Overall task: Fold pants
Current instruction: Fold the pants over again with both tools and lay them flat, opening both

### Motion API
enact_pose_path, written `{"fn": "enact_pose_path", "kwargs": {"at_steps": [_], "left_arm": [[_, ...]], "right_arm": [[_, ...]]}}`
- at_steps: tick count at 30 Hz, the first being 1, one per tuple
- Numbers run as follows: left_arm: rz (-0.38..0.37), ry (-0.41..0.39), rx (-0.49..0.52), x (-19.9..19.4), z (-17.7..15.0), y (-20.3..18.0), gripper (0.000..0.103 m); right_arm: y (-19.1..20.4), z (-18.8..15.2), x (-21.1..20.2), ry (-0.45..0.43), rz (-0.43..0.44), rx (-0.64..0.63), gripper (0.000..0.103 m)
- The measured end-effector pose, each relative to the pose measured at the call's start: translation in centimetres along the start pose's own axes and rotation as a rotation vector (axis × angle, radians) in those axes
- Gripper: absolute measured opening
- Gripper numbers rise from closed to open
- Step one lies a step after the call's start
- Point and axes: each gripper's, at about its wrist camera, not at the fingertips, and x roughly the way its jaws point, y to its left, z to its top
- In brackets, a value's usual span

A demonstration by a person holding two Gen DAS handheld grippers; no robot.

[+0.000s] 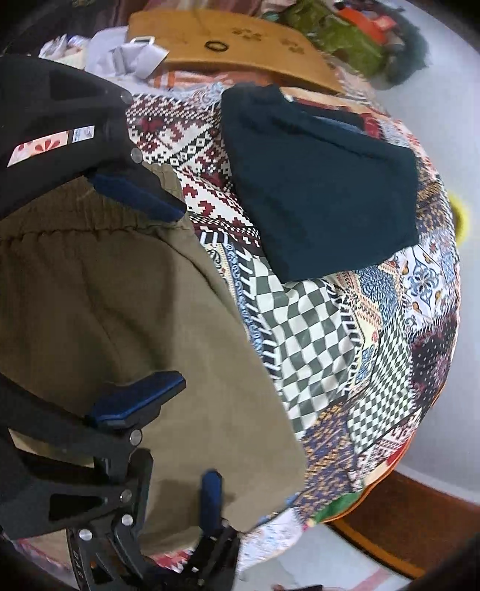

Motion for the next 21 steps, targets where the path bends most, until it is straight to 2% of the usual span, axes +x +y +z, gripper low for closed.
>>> {"fn": "enact_pose_path", "kwargs": {"at_steps": [3, 9, 21], "left_arm": [[0.027, -0.026, 0.027, -0.7, -1.3, -0.5, 0.087], [0.026, -0.046, 0.003, -2.1, -3.5, -0.6, 0.088], [0.082, -0.123, -0.021, -5.7, -8.3, -1.4, 0.088]], "right_arm": [[0.0, -1.1, -0.8, -0.001, -0.010, -0.012, 0.067], [-0.1, -3.6, -2.7, -0.013, -0.051, -0.010, 0.068], [-1.2, -7.7, -6.4, -0.081, -0.080, 0.105, 0.069]]}}
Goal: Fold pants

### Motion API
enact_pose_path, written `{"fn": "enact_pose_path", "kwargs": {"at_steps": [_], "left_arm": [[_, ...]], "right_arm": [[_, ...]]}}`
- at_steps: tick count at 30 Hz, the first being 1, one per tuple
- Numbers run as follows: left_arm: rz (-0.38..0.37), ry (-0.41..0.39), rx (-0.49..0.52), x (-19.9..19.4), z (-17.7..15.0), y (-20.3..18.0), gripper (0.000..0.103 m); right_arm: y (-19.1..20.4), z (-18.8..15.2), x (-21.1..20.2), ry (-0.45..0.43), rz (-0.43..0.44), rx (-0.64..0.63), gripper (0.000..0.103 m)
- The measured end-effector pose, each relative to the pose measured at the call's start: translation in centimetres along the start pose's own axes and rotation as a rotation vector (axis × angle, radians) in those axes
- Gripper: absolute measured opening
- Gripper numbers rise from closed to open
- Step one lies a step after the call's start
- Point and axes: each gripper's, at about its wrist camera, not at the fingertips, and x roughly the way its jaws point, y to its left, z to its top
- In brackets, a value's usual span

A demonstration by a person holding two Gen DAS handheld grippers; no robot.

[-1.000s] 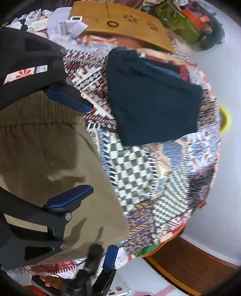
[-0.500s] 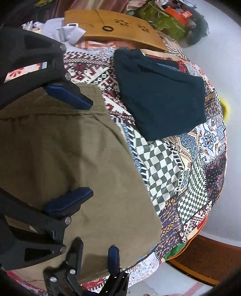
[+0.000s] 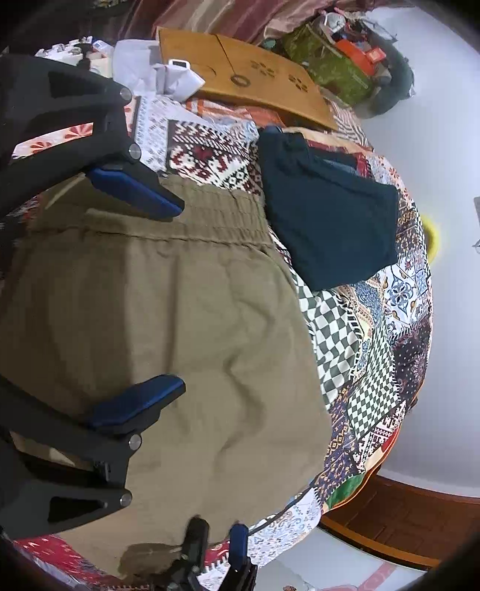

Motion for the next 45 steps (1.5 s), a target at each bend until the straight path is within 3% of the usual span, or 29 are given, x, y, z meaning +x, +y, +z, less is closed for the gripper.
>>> {"fn": "enact_pose_path", "kwargs": {"at_steps": [8, 15, 22, 28, 34, 39, 43, 45], "left_arm": [[0.031, -0.052, -0.044, -2.5, -3.0, 0.4, 0.089], [0.020, -0.061, -0.103, -4.0, -4.7, 1.1, 0.089], [-0.019, -0.048, -0.208, -4.6, -5.8, 2.0, 0.089], [-0.057, -0.056, -0.296, -6.2, -6.4, 3.0, 0.089], [-0.133, -0.013, -0.396, -5.9, -8.1, 3.6, 0.089], [-0.275, 0.039, -0.440, -5.0, -8.7, 3.4, 0.090], [-0.309, 0.046, -0.461, -3.9, -8.0, 3.4, 0.097], [-0.357, 0.049, -0.503, -3.0, -7.5, 4.1, 0.100]], "right_arm": [[-1.4, -2.9, -1.6, -0.008, 0.003, 0.090, 0.070], [-1.0, -5.7, -2.6, -0.006, -0.039, 0.053, 0.073], [-0.3, -5.4, -3.3, -0.030, -0.067, 0.044, 0.073], [2.6, -4.0, -5.2, -0.134, -0.091, -0.060, 0.073], [4.9, -2.3, -4.8, -0.199, -0.076, -0.121, 0.074], [5.4, -2.0, -2.6, -0.157, -0.053, -0.116, 0.074], [5.1, -2.4, -0.6, -0.093, -0.036, -0.105, 0.074], [4.9, -2.6, -0.6, -0.087, -0.019, -0.087, 0.079]]}}
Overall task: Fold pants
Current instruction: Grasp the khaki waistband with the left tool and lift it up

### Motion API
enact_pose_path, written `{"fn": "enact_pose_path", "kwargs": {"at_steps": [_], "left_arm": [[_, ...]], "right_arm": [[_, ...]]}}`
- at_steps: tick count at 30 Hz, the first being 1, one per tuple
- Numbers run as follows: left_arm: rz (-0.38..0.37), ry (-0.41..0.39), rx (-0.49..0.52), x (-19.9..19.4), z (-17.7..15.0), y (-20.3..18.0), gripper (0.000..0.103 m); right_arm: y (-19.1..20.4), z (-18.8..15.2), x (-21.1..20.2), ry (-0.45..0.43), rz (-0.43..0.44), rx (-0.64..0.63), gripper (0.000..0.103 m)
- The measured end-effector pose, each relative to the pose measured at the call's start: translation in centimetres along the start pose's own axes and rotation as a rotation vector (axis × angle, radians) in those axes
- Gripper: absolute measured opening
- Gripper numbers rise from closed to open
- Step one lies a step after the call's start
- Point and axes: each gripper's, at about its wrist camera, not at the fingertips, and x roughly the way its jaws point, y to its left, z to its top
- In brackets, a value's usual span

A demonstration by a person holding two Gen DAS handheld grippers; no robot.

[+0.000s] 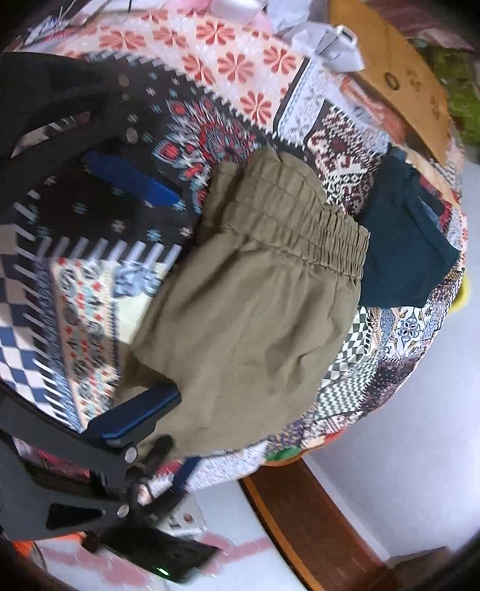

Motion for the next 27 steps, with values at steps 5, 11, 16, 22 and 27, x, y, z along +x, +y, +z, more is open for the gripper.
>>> {"fn": "enact_pose_path", "kwargs": {"at_steps": [5, 11, 16, 22, 27], "left_arm": [[-0.068, 0.017, -0.088, 1.4, 2.5, 1.3, 0.101], [-0.023, 0.015, -0.143, 2.5, 5.0, 2.6, 0.054], [0.001, -0.039, -0.132, 1.1, 5.2, 2.9, 0.038], [0.238, -0.190, 0.061, -3.1, 4.9, 0.2, 0.035], [0.434, -0.357, 0.235, -6.6, 4.4, -2.9, 0.034]], "right_arm": [[-0.2, -0.4, 0.1, 0.019, 0.038, 0.002, 0.080], [-0.3, -0.5, 0.1, 0.017, 0.053, 0.007, 0.081], [-0.7, -0.5, -0.4, 0.015, 0.051, 0.027, 0.081], [-2.4, -0.6, -1.3, 0.013, 0.014, 0.075, 0.081], [-4.0, -1.3, -1.9, 0.018, -0.025, 0.109, 0.081]]}}
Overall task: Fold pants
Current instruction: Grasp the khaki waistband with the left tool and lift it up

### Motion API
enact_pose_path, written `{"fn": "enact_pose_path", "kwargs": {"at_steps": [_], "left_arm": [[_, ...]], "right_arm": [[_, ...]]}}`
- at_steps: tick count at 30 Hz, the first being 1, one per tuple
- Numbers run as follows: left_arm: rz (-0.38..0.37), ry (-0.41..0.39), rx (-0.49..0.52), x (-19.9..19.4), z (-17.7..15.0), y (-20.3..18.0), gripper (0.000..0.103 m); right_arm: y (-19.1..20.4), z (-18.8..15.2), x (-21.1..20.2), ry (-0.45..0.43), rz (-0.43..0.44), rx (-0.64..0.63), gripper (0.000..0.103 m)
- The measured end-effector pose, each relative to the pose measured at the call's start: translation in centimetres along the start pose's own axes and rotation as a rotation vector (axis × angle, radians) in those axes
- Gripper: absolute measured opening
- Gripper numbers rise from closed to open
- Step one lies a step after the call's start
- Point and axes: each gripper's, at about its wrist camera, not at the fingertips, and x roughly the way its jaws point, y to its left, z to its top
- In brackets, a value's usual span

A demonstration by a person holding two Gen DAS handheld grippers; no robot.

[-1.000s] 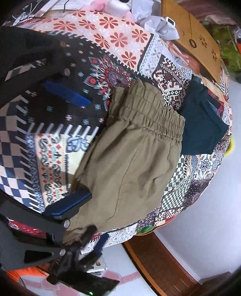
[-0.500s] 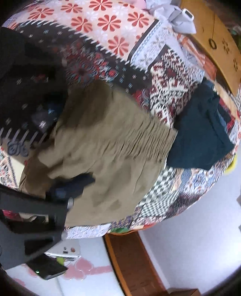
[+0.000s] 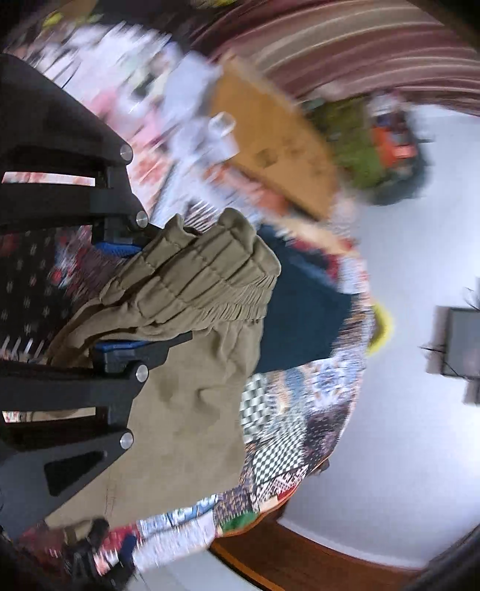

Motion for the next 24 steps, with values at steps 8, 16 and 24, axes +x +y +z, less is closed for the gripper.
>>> {"fn": "enact_pose_path", "kwargs": {"at_steps": [8, 16, 24], "left_arm": [[-0.034, -0.174, 0.255, -5.2, 1.6, -6.9, 0.032], [-0.268, -0.132, 0.353, -5.8, 2.6, -14.4, 0.030], [-0.463, 0.057, 0.364, -2.8, 1.5, -18.8, 0.029]], "right_arm": [[-1.2, -0.9, -0.2, 0.009, -0.022, 0.023, 0.081], [-1.5, -1.0, -1.3, -0.022, -0.011, 0.038, 0.081], [-2.6, -1.4, -2.2, -0.043, -0.011, 0.065, 0.081]]}}
